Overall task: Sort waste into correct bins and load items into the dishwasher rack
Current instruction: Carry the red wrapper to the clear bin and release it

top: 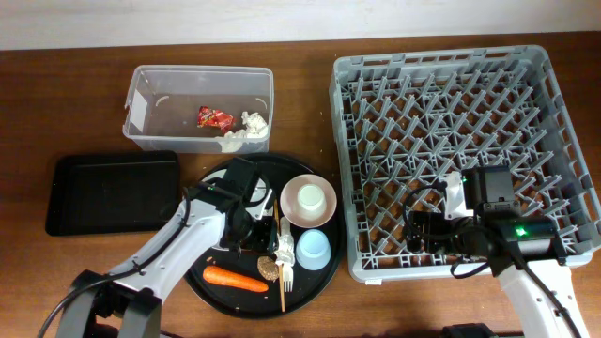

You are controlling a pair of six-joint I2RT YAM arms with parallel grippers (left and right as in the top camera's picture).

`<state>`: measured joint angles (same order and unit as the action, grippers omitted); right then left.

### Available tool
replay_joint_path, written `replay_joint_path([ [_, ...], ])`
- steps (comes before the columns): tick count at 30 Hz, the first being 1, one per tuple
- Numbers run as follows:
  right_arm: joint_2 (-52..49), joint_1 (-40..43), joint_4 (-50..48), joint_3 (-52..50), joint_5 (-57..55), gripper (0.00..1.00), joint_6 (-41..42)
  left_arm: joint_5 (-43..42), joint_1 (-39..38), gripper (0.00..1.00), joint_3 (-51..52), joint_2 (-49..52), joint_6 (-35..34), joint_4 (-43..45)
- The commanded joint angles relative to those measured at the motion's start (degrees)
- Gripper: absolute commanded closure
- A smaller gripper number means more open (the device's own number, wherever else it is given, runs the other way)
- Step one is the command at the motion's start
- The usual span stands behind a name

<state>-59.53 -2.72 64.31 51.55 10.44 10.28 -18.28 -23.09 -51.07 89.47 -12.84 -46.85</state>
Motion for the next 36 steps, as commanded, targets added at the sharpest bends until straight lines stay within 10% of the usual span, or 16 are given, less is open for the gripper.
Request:
replay_joint_path([
  [1, 0.17, 0.13, 0.02, 0.48, -0.52, 0.02, -0.33, -1.07, -0.17, 0.56, 1.88, -0.02, -0.39, 1.73],
  [9, 0.17, 0.13, 0.02, 0.48, -0.52, 0.02, -0.33, -1.57, -0.17, 0.76, 2.19, 1.44, -0.59, 4.04],
  [12, 0.17, 0.13, 0.02, 0.48, -0.52, 0.02, -0.33, -1.88, -1.14, 0.99, 2.08, 2.45, -0.57, 4.24],
  [21, 0.17, 0.13, 0.42, 0.48, -0.55, 0.02, -0.33, 13.64, -0.31, 0.99, -21.09, -2.1, 0.81, -9.77],
  [30, 0.17, 0.11, 0.44, 0.48, -0.5, 0.02, -0.33, 21.53, 12.79, 0.99, -26.77, 2.84, 0.74, 11.89],
  [33, 0.17, 0.11, 0.46, 0.48, -0.5, 0.02, -0.33, 21.51, 14.16, 0.7, -26.77, 8.13, 0.79, 15.78],
  [36, 0.17, 0.13, 0.5, 0.48, -0.5, 0.02, -0.33, 21.55, 14.16, 0.13, -26.91, 8.02, 0.98, 14.97],
])
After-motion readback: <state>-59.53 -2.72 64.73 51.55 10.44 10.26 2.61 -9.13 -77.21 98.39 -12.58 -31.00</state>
